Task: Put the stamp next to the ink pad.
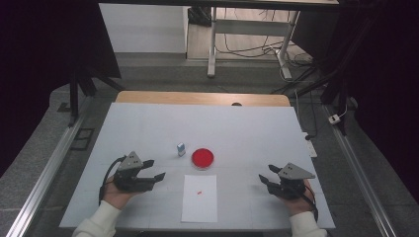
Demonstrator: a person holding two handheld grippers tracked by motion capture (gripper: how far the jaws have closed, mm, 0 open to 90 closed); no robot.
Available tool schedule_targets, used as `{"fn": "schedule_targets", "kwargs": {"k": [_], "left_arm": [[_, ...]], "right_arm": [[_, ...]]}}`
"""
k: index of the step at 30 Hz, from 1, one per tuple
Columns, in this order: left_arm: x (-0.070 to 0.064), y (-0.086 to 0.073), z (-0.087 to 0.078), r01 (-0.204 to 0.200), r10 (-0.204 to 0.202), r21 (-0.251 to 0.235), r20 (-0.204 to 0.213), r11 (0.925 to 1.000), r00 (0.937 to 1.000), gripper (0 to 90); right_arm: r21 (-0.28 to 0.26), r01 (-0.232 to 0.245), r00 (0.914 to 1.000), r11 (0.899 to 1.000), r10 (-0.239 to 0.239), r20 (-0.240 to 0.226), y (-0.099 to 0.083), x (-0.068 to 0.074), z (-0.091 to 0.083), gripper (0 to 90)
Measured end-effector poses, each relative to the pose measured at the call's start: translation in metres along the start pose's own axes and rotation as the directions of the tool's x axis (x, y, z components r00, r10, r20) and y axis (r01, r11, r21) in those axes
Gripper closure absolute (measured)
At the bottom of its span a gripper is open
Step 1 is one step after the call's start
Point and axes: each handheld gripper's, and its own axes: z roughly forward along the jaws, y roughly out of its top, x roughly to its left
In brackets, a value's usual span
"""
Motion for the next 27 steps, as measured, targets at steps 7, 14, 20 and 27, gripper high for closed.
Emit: {"fn": "schedule_targets", "kwargs": {"k": [7,14,20,27], "left_arm": [[0.002,-0.018,-0.014,0.021,-0.021,0.003,-0.008,0.9998,0.9997,33.9],[0.002,-0.023,-0.018,0.021,-0.021,0.006,-0.016,0.9998,0.9997,34.0],[0.002,-0.023,-0.018,0.015,-0.015,0.006,-0.014,0.9999,0.9998,34.0],[0.003,-0.023,-0.018,0.016,-0.015,0.006,-0.018,0.9999,0.9997,34.0]], "right_arm": [[0.002,-0.001,1.0,1.0,0.001,0.003,0.0,0.0,0.0,46.0],[-0.003,-0.005,1.0,1.0,0.005,0.008,0.0,-0.001,-0.001,46.0],[-0.006,-0.002,1.0,1.0,0.002,0.008,0.0,-0.001,-0.001,46.0],[-0.009,-0.001,1.0,1.0,0.001,0.007,0.0,-0.001,-0.002,45.8]]}}
